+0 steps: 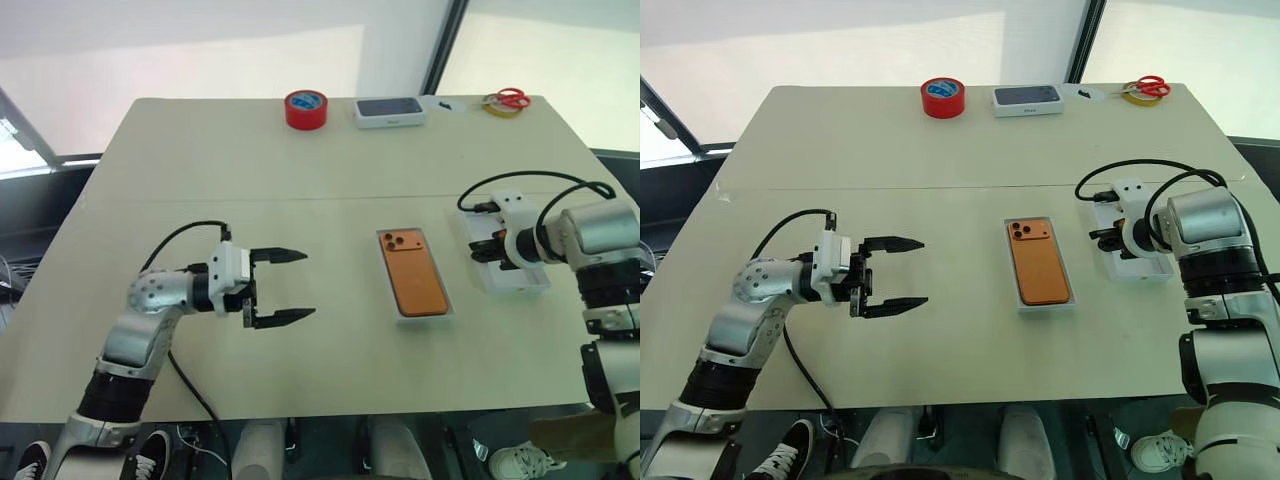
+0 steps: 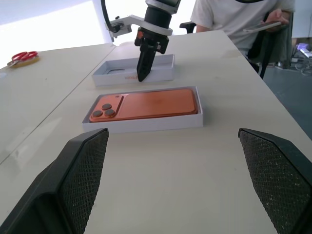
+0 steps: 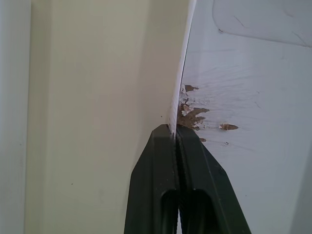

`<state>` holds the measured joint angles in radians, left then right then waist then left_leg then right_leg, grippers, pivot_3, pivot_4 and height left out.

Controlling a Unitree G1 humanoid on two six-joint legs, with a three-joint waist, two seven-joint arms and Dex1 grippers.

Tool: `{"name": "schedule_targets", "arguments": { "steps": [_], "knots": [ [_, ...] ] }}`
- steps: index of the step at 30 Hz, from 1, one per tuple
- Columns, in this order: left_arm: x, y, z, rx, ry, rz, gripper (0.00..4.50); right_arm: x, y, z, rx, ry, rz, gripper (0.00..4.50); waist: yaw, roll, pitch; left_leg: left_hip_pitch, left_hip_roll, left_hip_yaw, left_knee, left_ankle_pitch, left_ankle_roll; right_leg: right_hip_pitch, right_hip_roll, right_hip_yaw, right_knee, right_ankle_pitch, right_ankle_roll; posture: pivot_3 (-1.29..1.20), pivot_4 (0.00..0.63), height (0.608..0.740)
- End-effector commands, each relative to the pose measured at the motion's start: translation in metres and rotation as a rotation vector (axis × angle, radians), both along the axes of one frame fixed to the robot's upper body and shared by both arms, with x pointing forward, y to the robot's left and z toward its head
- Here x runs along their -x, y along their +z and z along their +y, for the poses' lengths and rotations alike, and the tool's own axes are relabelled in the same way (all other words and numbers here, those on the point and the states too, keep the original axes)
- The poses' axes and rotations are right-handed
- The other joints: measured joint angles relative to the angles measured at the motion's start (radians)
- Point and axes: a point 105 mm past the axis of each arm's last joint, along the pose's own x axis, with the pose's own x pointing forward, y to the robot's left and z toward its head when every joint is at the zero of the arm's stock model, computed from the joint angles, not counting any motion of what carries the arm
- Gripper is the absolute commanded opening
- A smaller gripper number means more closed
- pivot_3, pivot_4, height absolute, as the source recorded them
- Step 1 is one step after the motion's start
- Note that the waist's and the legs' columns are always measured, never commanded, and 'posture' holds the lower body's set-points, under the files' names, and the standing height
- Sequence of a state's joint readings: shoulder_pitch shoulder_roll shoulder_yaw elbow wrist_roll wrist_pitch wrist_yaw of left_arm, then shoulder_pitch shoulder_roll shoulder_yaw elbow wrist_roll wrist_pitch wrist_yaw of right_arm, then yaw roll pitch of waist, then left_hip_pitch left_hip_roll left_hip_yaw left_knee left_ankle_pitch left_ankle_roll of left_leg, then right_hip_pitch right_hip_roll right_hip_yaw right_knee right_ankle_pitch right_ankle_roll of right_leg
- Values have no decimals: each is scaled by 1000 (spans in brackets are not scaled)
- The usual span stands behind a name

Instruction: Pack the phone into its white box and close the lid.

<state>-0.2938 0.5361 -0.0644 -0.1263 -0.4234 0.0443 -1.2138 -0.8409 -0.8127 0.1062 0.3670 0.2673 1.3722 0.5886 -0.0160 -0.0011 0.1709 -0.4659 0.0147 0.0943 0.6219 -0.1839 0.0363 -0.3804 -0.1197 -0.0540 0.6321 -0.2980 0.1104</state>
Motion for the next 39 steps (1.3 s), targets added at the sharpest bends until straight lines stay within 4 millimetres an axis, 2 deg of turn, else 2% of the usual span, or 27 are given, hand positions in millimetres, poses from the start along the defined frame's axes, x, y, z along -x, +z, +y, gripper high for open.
{"name": "schedule_targets", "arguments": {
  "steps": [1, 3, 6, 9, 11, 15, 17, 19, 22, 25, 27, 29, 30, 33, 37, 39],
  "knots": [
    [-4, 10, -4, 27, 5, -29, 4500, -15, 28, -3, -47, -21, -166, 23, -1, 0, 0, 0, 0, 0, 0, 0, 0, 0, 0, 0, 0, 0, 0, 0, 150, 740],
    [-7, 11, -4, 46, 21, -12, 4500, -29, 66, 4, -145, 10, -400, 23, 0, 1, 0, -1, 0, 2, 0, 0, 0, 1, 0, 1, 1, 2, 2, 0, 150, 740],
    [-13, 9, -4, 57, 53, 10, 4500, -27, 101, 24, -341, 96, -617, 23, 0, 1, 0, -1, 1, 3, 0, 2, 3, 1, 1, 0, 1, 3, 5, 0, 150, 740],
    [-19, 8, -4, 76, 93, 29, 4500, -12, 115, 47, -525, 168, -712, 23, 3, 0, 0, -1, 2, 3, -2, 2, 3, 1, 2, -2, 2, 4, 8, 0, 150, 740],
    [-21, 7, -4, 80, 107, 39, 4500, 6, 118, 74, -673, 261, -733, 23, 4, 0, 0, -1, 3, 3, -2, 2, 3, 2, 3, -3, 2, 4, 8, 0, 150, 740],
    [-29, 10, -6, 105, 139, 58, 4500, 44, 124, 120, -1074, 404, -669, 23, 2, 1, 1, 0, 4, 3, -1, 3, 2, 2, 3, -3, 5, 5, 8, 0, 150, 740],
    [-33, 13, -8, 118, 156, 45, 4500, 64, 115, 140, -1203, 498, -585, 23, 5, 1, 0, 0, 4, 3, 1, 3, 2, 1, 2, -3, 8, 5, 8, 0, 150, 740],
    [-33, 15, -11, 129, 147, 56, 4500, 81, 104, 151, -1243, 560, -512, 23, 7, 0, 0, 2, 3, 3, 1, 3, 2, 2, 1, -3, 8, 4, 8, 0, 150, 740],
    [-32, 16, -15, 146, 126, 75, 3697, 112, 85, 161, -1284, 623, -352, 0, 10, 0, 0, 1, 1, 3, -2, 1, 0, 3, 0, -2, 4, 4, 7, 0, 150, 740],
    [-28, 13, -19, 136, 113, 82, 2331, 127, 66, 162, -1294, 589, -181, 0, -1, 0, 0, 2, 0, 6, -4, 1, 5, 4, 0, -1, 0, 4, 7, 0, 150, 740],
    [-26, 8, -22, 129, 108, 83, 1388, 121, 55, 160, -1258, 524, -132, 0, -11, 0, 1, 3, 1, 8, -4, 1, 5, 4, 0, 1, -1, 4, 7, 0, 150, 740],
    [-22, 5, -26, 126, 92, 92, 295, 112, 55, 158, -1247, 491, -134, 0, -13, 0, 1, 5, 3, 8, -3, 1, 5, 5, 1, 1, 0, 4, 6, 0, 150, 740],
    [-20, 2, -29, 123, 82, 99, 76, 106, 56, 158, -1248, 472, -136, 0, -12, 0, 1, 5, 4, 8, -3, 1, 5, 5, 1, 1, 0, 3, 5, 0, 150, 740],
    [-17, -5, -39, 121, 72, 114, 76, 96, 57, 156, -1275, 450, -133, 0, -2, 0, 1, 5, 5, 8, -3, 1, 5, 4, 2, 1, 0, 3, 4, 0, 150, 740],
    [-21, -16, -59, 125, 70, 131, 76, 96, 38, 159, -1219, 431, -16, 0, 16, -1, 1, 3, 4, 8, -3, 1, 5, 4, 0, 0, -2, 3, 4, 0, 150, 740],
    [-23, -19, -68, 131, 67, 140, 76, 93, 36, 159, -1189, 432, -3, 0, 17, -1, 1, 2, 3, 8, -2, 0, 6, 4, 0, 0, -2, 3, 4, 0, 150, 740]
  ]
}}
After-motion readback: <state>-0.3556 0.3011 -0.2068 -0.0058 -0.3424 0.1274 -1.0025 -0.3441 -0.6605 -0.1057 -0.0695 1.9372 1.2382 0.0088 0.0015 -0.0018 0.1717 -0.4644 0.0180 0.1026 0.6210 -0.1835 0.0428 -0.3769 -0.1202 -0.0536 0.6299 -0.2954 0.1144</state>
